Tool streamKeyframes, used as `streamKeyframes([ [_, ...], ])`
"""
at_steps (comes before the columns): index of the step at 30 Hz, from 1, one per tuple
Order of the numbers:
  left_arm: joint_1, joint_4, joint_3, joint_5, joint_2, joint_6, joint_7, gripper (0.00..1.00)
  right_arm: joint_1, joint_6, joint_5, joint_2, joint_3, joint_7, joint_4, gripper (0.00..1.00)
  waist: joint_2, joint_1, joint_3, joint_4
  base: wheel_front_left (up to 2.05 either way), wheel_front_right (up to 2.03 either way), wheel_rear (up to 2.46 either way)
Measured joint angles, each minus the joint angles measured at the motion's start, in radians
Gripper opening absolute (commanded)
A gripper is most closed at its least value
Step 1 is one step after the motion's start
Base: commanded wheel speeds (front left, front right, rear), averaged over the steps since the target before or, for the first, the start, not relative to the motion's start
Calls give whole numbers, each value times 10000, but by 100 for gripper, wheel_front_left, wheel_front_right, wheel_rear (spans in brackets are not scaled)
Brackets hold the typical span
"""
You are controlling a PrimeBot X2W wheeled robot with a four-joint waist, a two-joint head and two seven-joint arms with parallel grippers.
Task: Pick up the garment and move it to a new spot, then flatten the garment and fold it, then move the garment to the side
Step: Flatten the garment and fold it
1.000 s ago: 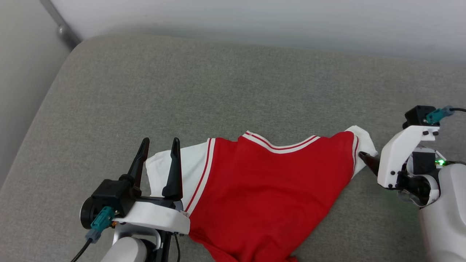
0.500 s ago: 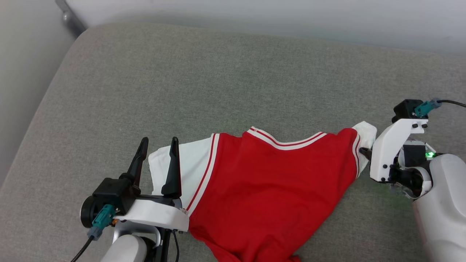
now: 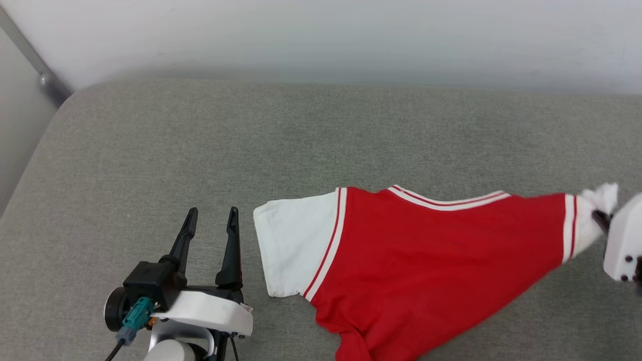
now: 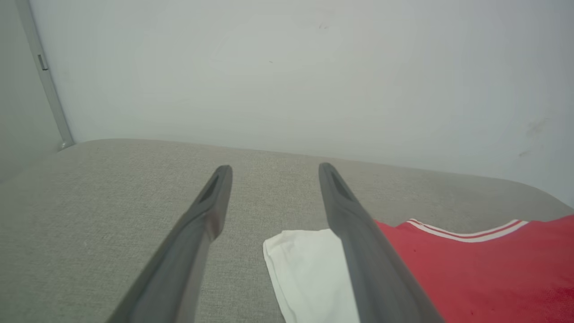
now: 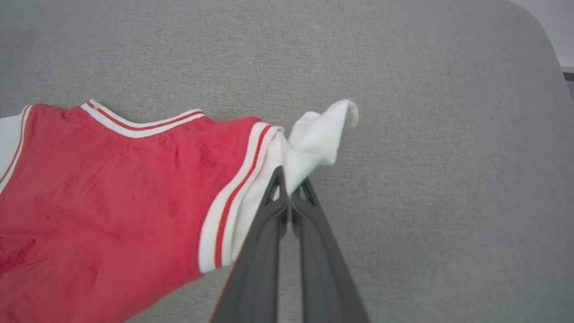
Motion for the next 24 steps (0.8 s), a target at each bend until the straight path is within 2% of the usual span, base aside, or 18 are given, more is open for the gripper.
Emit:
streamKeyframes([
  [4,16,-100,-54,2,36,27,104,100,1459,-2,-267,748,-1358,395,-412,0,0,0,96,-103,0,0,0],
  [6,14,-119,-50,0,59,31,138,100,1903,0,-531,1191,-1856,209,-199,0,0,0,205,-124,0,0,0],
  [8,14,-125,-46,0,111,65,180,100,2091,0,-673,1613,-2295,-466,100,0,0,0,301,-150,0,0,0],
  [9,13,-134,-46,0,136,75,217,100,2104,0,-731,1778,-2401,-857,326,18,0,0,345,-164,0,0,0],
  [10,15,-127,-42,0,169,75,234,100,2109,0,-767,1925,-2474,-1183,541,56,0,0,375,-183,0,0,0],
  [11,15,-115,-27,-2,207,77,240,100,2115,0,-771,2046,-2495,-1484,692,100,0,0,384,-211,0,0,0],
  [14,58,-94,44,-17,326,115,288,100,2117,0,-807,2157,-2470,-2617,740,100,0,0,312,-307,0,0,0],
  [19,291,-79,196,-94,564,180,439,100,2266,0,-1170,2234,-2349,-4750,117,100,0,0,14,-489,0,0,0],
  [24,492,-96,270,-176,755,297,671,100,2602,0,-1601,2190,-1739,-6518,-573,100,0,0,-426,-640,0,0,0],
])
